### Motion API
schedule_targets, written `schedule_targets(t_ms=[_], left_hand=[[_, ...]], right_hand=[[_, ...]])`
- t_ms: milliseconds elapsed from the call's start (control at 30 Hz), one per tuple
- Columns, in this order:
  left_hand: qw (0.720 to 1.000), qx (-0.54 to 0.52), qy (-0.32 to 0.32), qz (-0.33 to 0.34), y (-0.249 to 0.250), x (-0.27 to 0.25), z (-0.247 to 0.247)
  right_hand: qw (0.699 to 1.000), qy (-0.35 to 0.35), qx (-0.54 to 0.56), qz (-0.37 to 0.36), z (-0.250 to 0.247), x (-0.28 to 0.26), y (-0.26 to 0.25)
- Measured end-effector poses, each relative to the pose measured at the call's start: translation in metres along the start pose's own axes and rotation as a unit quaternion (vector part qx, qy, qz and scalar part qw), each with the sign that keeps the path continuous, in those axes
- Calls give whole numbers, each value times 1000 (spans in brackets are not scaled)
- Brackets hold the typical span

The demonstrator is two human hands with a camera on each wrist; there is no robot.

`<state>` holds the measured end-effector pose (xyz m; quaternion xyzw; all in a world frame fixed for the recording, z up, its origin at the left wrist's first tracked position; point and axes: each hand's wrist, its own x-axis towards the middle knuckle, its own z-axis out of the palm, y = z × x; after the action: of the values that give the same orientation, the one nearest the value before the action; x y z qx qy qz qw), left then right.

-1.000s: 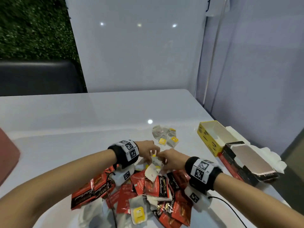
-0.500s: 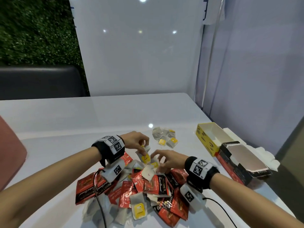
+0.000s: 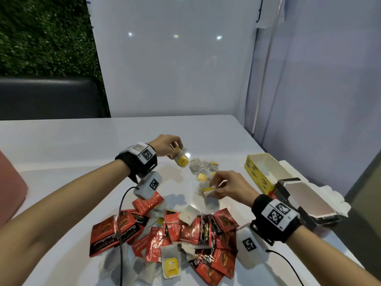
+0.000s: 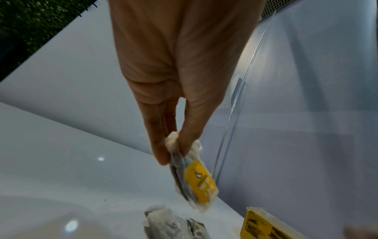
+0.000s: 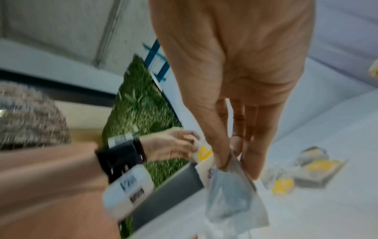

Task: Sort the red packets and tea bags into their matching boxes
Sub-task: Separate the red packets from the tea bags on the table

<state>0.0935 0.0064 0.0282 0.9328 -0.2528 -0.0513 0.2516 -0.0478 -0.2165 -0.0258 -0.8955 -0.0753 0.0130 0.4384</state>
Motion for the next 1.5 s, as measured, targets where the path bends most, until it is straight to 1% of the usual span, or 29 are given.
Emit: schedule_targets(t_ms=[67,200,300,333,400,467,500,567,633,733,800,867,933,967,1000,1033,1067,1100,1133,1200,1300,1400,1433,1500], left_hand=[[1000,-9,8,-14,2,12,11],[997,-54,22,-54,3,35,43],[991,-107,17,-84,5,48,65],[986,-134,8,-96,6,50,70],[979,-162,-39,-121,8,51,75],[977,-135,-95,-133,6,45,71],[978,-121,-110,-131,4,37,64],[973,-140,-134,-129,0,16,46],[966,-171,-145,-128,-9,-12,23],[962,-174,-155,-139,-28,-61,-7],[959,-167,-159,-166,-41,-92,-18],[955,-137,-161,-209,-54,-122,-23],[950,-48,-171,-258,-64,-150,-17],[944,10,-176,-279,-69,-161,-11],[936,60,-179,-297,-72,-171,-4],[929,90,-179,-312,-75,-180,5],[923,102,-178,-325,-77,-187,13],[920,106,-177,-334,-78,-191,21],[917,110,-175,-340,-79,-194,28],[914,128,-172,-345,-78,-195,41],[918,143,-154,-338,-73,-188,54],[924,142,-145,-323,-70,-177,56],[926,144,-145,-318,-69,-174,54],[929,137,-148,-309,-70,-169,48]], right_hand=[[998,12,60,7,-14,-4,1],[986,14,164,12,-34,-8,6],[980,-12,198,15,-38,-12,9],[980,-20,195,21,-39,-11,11],[981,-26,185,42,-41,-8,14],[979,-27,191,62,-44,-3,17],[979,-25,193,67,-46,0,18],[978,-19,192,75,-51,8,21],[978,-9,192,78,-55,20,21],[981,15,186,62,-55,46,15],[982,40,176,56,-51,70,9],[985,64,149,60,-45,94,6],[990,75,94,77,-36,114,6],[993,62,35,90,-31,121,6],[992,31,-66,105,-25,125,4],[976,-3,-188,110,-18,126,1],[951,-28,-295,94,-9,123,-5],[930,-45,-358,64,1,119,-12],[921,-65,-384,33,13,115,-22],[912,-128,-389,-27,36,104,-45],[897,-239,-365,-77,77,92,-78],[875,-312,-361,-80,123,88,-97],[868,-324,-368,-73,137,87,-100],[855,-322,-402,-63,158,84,-103]])
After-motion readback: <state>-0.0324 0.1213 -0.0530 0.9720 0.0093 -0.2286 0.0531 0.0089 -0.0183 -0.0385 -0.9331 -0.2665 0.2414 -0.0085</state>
